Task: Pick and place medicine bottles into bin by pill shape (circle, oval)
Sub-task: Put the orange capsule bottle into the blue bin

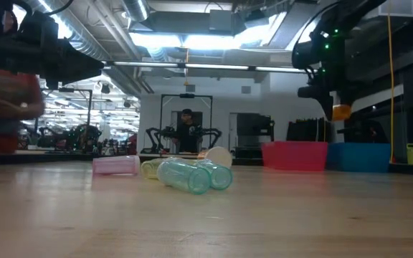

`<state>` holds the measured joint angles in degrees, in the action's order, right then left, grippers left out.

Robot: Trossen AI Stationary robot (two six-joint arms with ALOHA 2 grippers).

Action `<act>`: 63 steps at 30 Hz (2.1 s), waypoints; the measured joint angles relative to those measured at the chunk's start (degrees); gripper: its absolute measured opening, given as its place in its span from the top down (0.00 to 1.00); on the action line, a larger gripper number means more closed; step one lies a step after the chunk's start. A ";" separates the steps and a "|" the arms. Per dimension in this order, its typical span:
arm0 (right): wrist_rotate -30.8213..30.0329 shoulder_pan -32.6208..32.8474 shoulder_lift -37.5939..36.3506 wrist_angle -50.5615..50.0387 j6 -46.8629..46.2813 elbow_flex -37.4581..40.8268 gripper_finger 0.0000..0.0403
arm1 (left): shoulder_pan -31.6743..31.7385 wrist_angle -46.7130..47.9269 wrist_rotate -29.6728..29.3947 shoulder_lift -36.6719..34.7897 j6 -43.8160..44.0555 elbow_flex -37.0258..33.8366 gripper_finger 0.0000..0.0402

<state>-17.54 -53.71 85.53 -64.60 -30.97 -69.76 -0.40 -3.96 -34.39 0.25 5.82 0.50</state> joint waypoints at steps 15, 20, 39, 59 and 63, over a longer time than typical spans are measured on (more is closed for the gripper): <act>1.34 -3.71 10.53 -0.01 5.61 0.02 0.53 | 0.01 0.00 0.00 0.00 0.00 -0.01 0.59; 0.71 -4.18 12.70 0.20 5.91 0.04 0.52 | 0.02 -0.01 0.00 0.00 0.00 -0.01 0.59; 0.03 -3.05 11.22 -0.25 7.81 0.04 0.35 | 0.00 0.00 0.00 0.00 -0.02 -0.01 0.59; 6.17 29.04 -1.23 32.57 5.05 -0.04 0.35 | 0.02 0.00 -0.01 0.02 -0.02 0.00 0.59; 3.09 36.52 2.88 36.82 -0.29 -0.04 0.34 | 0.02 -0.01 0.00 0.02 -0.02 -0.01 0.59</act>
<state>-14.44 -17.18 88.40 -27.78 -31.26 -69.80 -0.39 -3.96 -34.39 0.27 5.80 0.50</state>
